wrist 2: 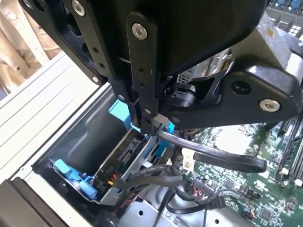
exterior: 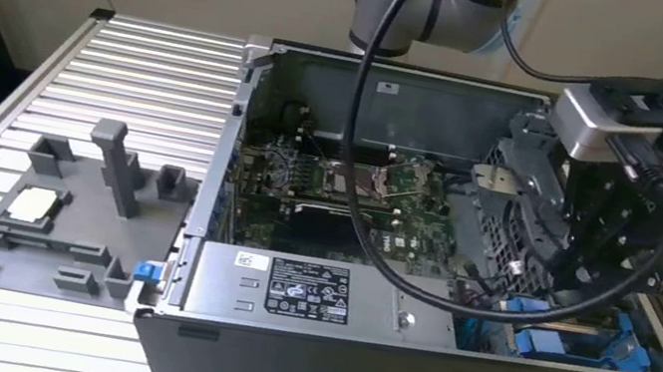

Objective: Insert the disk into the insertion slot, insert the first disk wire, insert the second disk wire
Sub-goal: 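Insert the second disk wire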

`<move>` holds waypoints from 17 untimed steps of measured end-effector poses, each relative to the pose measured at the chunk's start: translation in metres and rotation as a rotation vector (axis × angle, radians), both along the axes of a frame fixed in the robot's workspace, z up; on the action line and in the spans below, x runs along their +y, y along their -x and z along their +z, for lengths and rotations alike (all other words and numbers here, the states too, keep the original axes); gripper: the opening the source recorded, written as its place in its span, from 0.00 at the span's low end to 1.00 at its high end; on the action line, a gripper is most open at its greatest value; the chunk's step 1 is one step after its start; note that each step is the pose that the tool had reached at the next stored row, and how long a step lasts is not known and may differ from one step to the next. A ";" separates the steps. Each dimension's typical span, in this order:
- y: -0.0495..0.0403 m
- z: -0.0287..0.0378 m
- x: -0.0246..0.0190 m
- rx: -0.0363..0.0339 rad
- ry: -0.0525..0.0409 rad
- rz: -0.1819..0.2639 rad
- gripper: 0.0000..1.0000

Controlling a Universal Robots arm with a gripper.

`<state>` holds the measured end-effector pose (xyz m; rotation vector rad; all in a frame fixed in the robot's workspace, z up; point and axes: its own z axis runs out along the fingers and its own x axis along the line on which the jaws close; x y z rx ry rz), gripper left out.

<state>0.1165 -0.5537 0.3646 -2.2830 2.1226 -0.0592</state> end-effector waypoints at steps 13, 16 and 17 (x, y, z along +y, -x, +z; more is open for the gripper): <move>-0.0077 -0.0005 -0.0068 0.0103 -0.0916 -0.010 0.16; -0.0094 -0.0006 -0.0106 0.0197 -0.0915 -0.012 0.16; -0.0108 -0.0007 -0.0118 0.0285 -0.0917 -0.012 0.16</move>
